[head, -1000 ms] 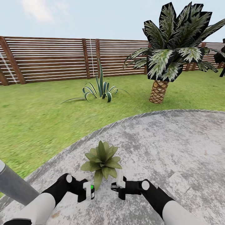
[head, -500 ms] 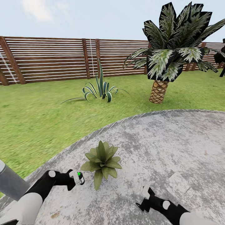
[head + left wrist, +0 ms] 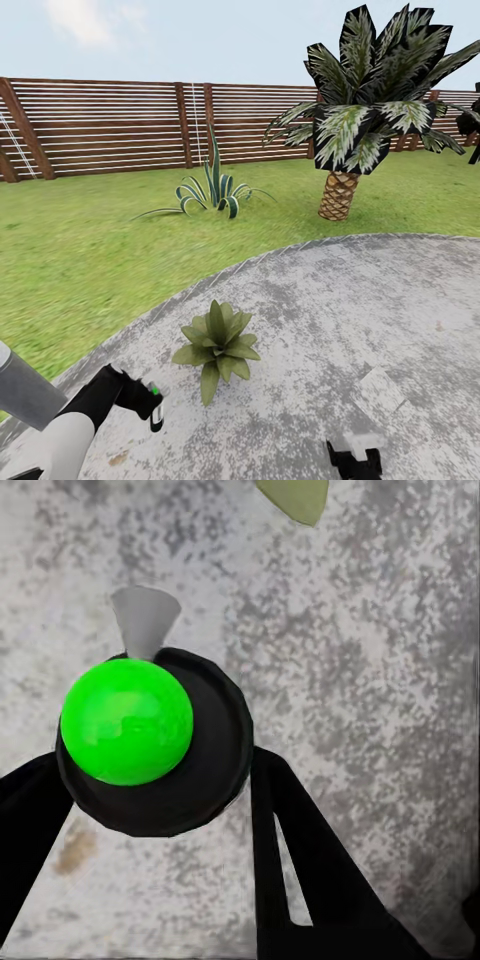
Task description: Pick up the pesticide atomizer in the garden and spray insectifuge to fully cover both potted plants in the garden.
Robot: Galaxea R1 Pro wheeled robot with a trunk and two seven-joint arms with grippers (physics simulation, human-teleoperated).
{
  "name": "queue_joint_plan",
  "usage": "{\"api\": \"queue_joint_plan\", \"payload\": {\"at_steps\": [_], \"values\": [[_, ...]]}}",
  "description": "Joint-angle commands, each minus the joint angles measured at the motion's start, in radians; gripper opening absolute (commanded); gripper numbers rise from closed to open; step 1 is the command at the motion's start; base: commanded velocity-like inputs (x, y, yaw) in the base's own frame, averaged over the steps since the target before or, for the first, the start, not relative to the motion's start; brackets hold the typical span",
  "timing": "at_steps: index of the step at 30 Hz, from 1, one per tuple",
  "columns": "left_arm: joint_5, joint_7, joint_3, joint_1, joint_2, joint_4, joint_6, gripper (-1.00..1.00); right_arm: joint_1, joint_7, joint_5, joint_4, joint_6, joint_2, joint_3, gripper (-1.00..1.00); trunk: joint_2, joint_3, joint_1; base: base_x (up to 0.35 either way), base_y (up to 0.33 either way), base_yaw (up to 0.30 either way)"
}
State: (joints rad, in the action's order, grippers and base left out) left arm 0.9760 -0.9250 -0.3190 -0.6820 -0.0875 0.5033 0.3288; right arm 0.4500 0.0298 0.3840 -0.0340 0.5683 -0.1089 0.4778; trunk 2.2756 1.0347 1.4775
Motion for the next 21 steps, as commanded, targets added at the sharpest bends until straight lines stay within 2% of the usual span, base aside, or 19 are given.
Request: {"api": "queue_joint_plan", "payload": {"at_steps": [1,2,3,6,8,13,16,17,18,21], "values": [[0.003,-0.006,-0.006,-0.001,0.002,0.002,0.034,-1.00,-0.004,0.040,0.005,-0.001,0.011,0.000,0.011,1.00,0.000,0.001,0.000,0.000,0.000,0.000],[0.004,-0.005,-0.005,-0.001,0.002,0.003,0.060,-1.00,-0.010,0.066,0.006,-0.001,0.018,0.000,0.011,1.00,0.000,0.001,0.000,0.000,0.000,0.000],[0.006,-0.005,-0.005,-0.005,0.004,0.011,0.136,-1.00,-0.017,0.097,0.007,-0.001,0.025,0.005,0.011,1.00,0.000,0.001,0.000,0.000,0.000,0.000],[0.007,-0.005,-0.002,-0.013,0.012,0.016,0.242,-1.00,-0.021,0.110,0.009,-0.002,0.028,0.011,0.011,1.00,0.000,0.001,0.000,0.000,0.000,0.000],[0.013,-0.003,0.000,-0.012,0.027,0.016,0.264,-1.00,-0.022,0.111,0.010,-0.002,0.028,0.012,0.012,1.00,0.000,0.001,0.000,0.000,0.000,0.000],[0.030,-0.002,0.001,-0.010,0.034,0.016,0.278,-1.00,-0.026,0.110,0.010,-0.003,0.028,0.012,0.012,1.00,0.000,0.001,0.000,0.000,0.000,0.000],[0.030,-0.002,0.004,-0.012,0.035,0.018,0.352,-1.00,-0.027,0.110,0.010,-0.003,0.028,0.012,0.012,1.00,0.000,0.001,0.000,0.002,0.000,0.000],[0.030,-0.002,0.010,-0.012,0.036,0.018,0.383,-1.00,-0.027,0.111,0.010,-0.003,0.028,0.012,0.012,1.00,0.000,0.001,0.000,0.091,0.020,0.000],[0.031,-0.003,0.042,-0.013,0.035,0.018,0.413,-1.00,-0.027,0.111,0.010,-0.003,0.028,0.013,0.012,1.00,0.000,0.001,0.000,0.254,0.122,0.000],[0.031,-0.003,0.079,-0.011,0.034,0.016,0.422,-1.00,-0.028,0.111,0.010,-0.003,0.028,0.014,0.012,1.00,0.000,0.001,0.000,0.281,0.141,0.000]]}}
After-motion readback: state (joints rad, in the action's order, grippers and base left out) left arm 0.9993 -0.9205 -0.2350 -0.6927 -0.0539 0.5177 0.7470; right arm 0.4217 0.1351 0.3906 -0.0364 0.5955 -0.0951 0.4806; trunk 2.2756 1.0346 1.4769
